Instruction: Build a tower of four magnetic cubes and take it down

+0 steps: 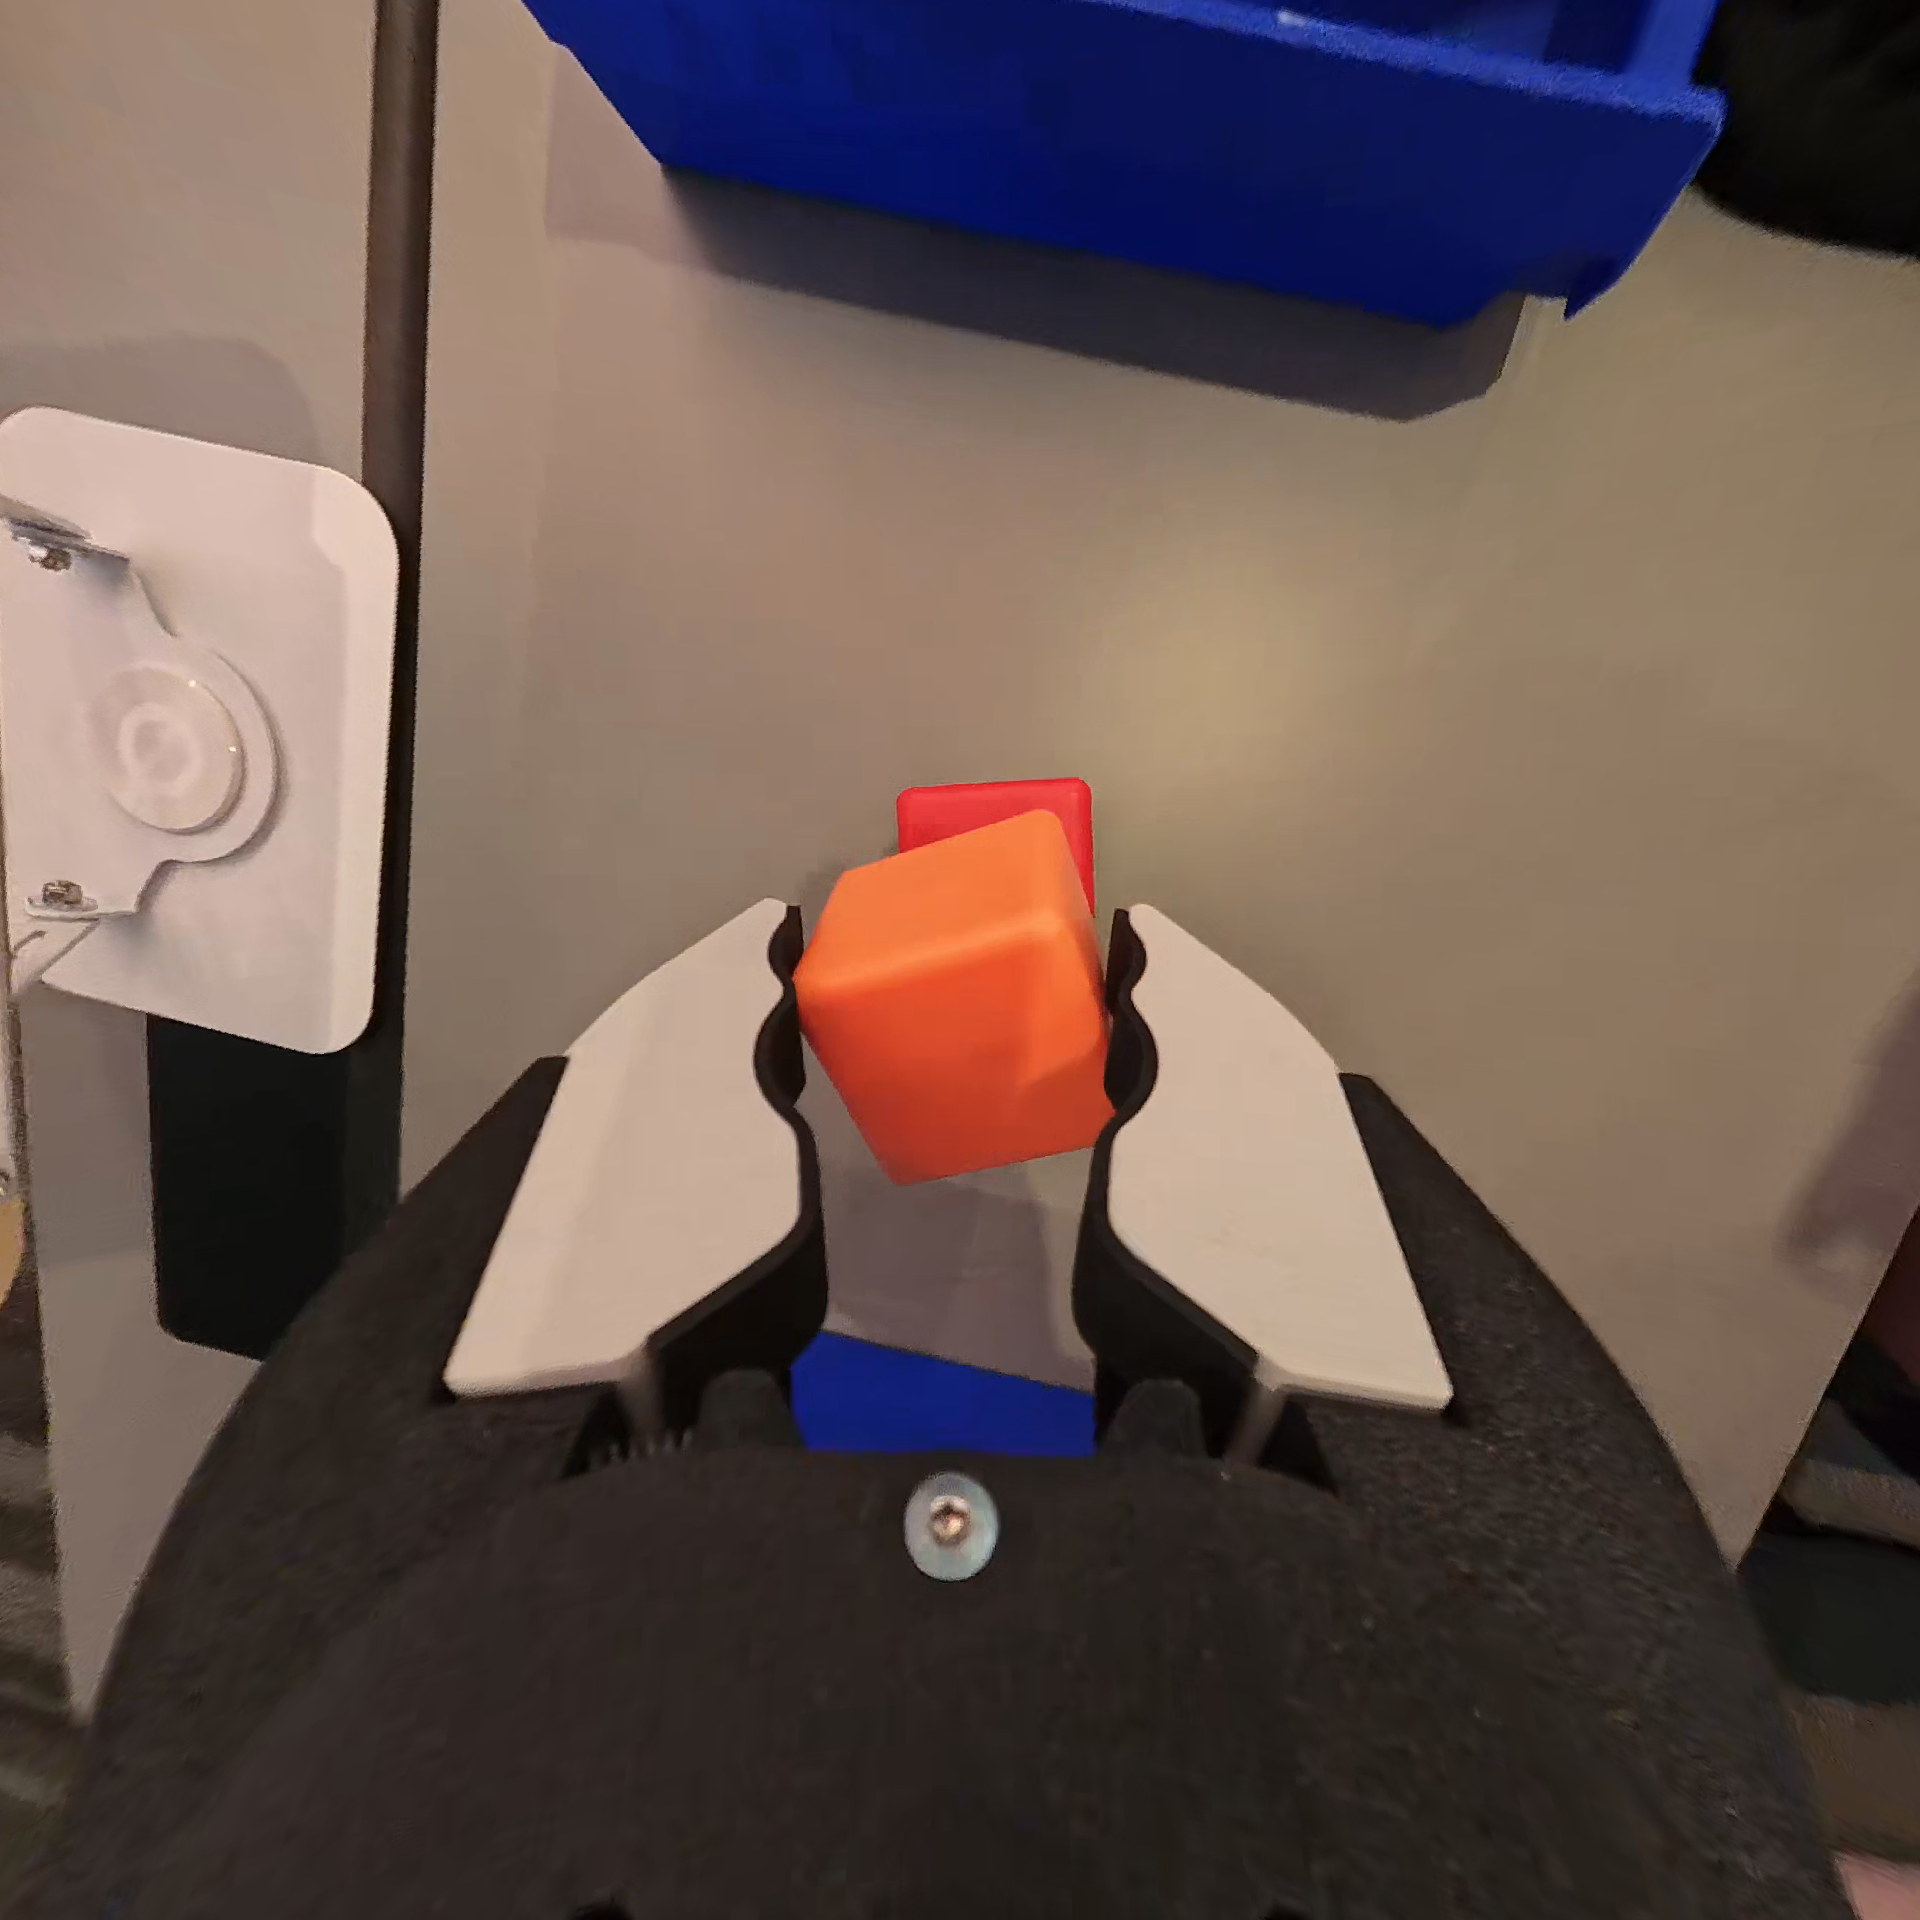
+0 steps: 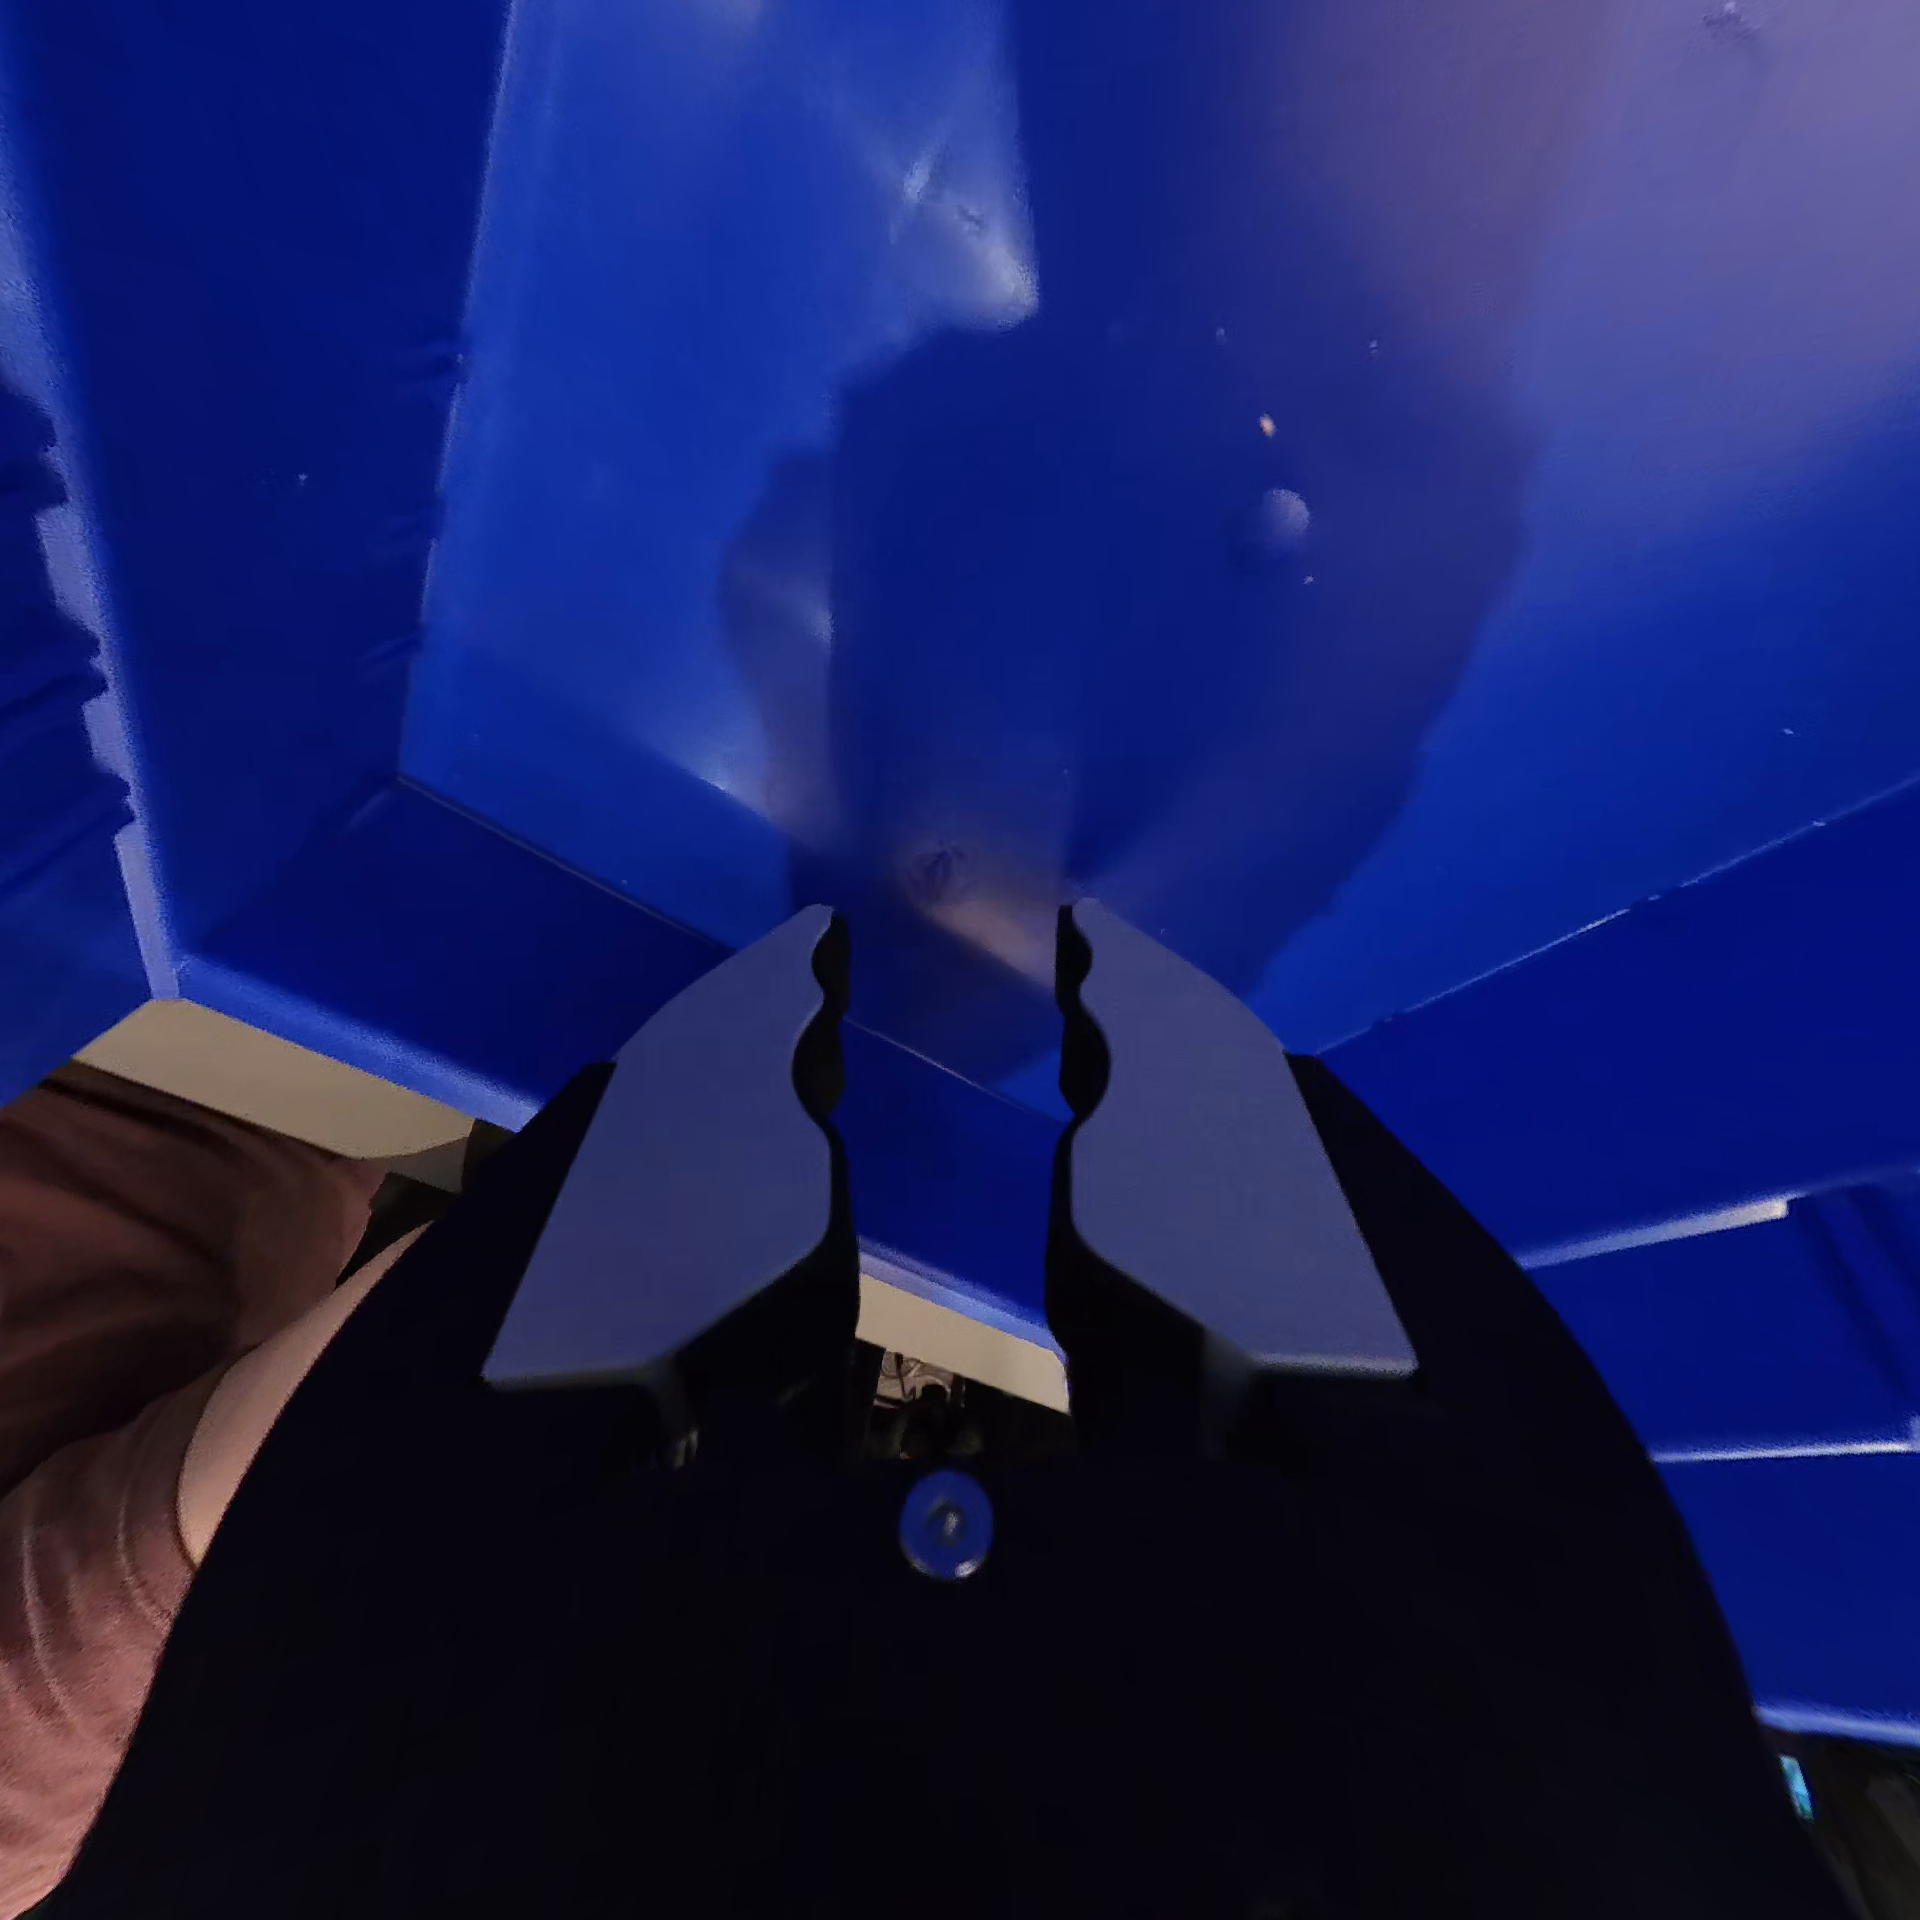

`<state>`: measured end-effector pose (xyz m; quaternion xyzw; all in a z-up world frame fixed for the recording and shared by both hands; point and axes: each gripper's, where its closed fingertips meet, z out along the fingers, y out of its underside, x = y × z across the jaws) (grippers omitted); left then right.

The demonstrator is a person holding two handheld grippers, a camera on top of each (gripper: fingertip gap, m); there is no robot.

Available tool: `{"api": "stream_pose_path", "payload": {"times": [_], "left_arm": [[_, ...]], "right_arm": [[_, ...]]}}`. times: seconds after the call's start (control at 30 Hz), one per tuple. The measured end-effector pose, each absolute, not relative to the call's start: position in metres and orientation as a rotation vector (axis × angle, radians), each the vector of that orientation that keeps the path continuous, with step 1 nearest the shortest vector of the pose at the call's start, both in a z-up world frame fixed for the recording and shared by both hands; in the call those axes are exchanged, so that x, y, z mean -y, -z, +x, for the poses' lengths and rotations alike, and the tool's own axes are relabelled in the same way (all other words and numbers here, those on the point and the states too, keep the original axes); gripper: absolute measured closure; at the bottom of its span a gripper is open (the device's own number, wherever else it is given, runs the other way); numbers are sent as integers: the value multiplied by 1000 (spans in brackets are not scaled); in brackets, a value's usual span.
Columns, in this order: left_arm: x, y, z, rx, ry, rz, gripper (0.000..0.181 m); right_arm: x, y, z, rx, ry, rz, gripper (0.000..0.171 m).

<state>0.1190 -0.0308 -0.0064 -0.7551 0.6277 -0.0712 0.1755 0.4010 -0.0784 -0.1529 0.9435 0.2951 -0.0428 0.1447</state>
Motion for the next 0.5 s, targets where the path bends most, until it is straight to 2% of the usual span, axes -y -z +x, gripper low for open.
{"api": "stream_pose_path", "payload": {"times": [0.5], "left_arm": [[29, 27, 124, -2069, 46, -2080, 127]], "right_arm": [[79, 147, 403, -858, 178, 2747, 131]]}}
